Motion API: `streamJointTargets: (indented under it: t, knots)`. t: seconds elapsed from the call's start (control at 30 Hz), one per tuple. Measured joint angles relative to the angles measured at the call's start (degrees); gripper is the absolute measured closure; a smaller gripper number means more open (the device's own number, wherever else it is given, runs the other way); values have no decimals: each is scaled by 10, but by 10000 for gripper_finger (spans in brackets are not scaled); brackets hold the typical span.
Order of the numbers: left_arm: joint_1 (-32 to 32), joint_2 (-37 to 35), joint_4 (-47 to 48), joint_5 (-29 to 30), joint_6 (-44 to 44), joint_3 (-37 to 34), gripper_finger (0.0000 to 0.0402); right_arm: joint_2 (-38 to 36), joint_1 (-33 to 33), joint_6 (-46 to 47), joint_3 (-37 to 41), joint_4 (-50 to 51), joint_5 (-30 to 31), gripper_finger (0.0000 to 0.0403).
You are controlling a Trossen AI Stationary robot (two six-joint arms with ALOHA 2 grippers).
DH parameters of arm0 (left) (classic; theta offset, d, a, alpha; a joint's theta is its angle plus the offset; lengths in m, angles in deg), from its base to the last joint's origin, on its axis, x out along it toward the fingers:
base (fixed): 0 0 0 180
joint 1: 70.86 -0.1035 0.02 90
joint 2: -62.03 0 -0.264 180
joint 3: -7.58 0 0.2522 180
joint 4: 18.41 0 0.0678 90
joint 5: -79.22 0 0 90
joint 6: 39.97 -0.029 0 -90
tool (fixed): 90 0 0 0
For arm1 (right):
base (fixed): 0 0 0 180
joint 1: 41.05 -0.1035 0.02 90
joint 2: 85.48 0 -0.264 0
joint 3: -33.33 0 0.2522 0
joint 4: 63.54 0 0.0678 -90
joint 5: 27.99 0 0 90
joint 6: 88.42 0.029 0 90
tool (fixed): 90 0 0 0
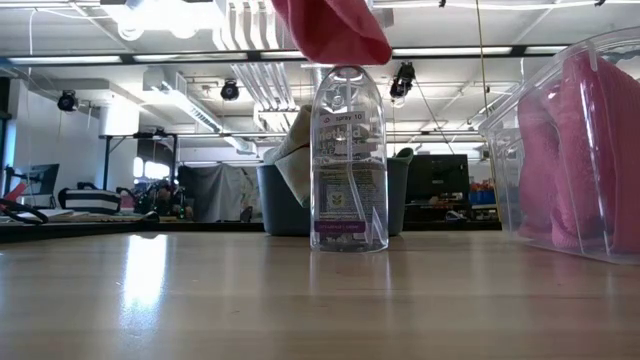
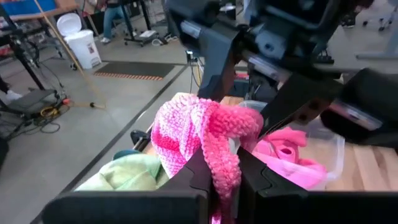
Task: Sort microfiber towel by color & place in baskets
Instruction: Put the pink microfiber towel into the transparent bin
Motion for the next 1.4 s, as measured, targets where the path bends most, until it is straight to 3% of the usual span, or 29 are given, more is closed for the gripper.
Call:
streamJointTargets:
  t: [0.43,0.7,0.87,1.17,1.4]
  knots:
    - [0,0,-59,-1,-50,0,391,0,3,31,0,-9,-7,230]
    - [0,0,-66,-1,-50,0,391,0,3,45,0,-55,-128,229]
    - [0,0,-72,-1,-50,0,391,0,3,57,0,-68,-138,230]
    - [0,0,-72,-1,-48,0,391,6,3,87,0,-71,-138,252]
    - [0,0,-72,-1,-48,0,391,18,3,110,0,-76,-137,296]
